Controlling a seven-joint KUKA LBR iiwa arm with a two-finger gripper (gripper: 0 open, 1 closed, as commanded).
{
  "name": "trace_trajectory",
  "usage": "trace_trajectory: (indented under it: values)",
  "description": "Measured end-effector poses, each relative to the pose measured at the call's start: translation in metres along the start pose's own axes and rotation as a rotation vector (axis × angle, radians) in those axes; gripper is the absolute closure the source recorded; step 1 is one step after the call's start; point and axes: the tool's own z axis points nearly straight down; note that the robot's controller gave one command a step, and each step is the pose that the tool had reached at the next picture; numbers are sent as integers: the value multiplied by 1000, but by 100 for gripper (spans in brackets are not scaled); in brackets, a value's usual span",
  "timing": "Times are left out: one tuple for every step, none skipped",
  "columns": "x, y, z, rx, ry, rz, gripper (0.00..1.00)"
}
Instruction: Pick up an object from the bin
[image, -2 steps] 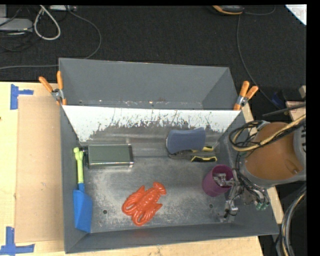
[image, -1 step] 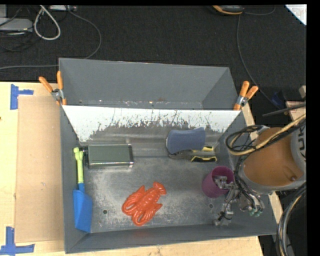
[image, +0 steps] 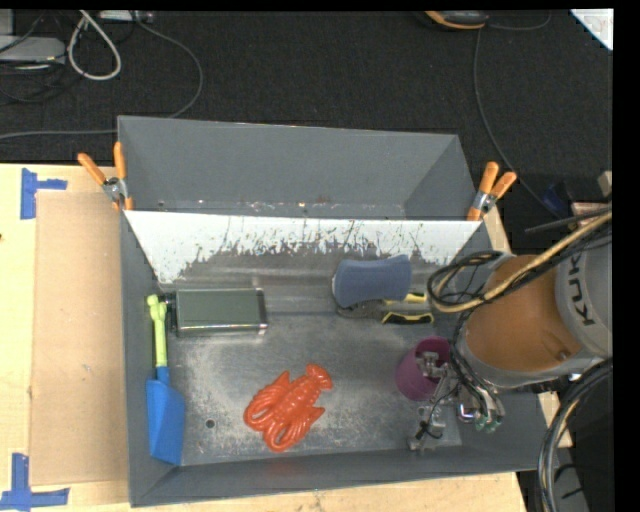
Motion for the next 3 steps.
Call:
trace_trajectory:
  values:
    - [4, 10, 0, 3, -3, 11, 0]
    - [4, -9, -73, 3, -4, -277, 0]
    - [0, 95, -14, 0, 5, 114, 0]
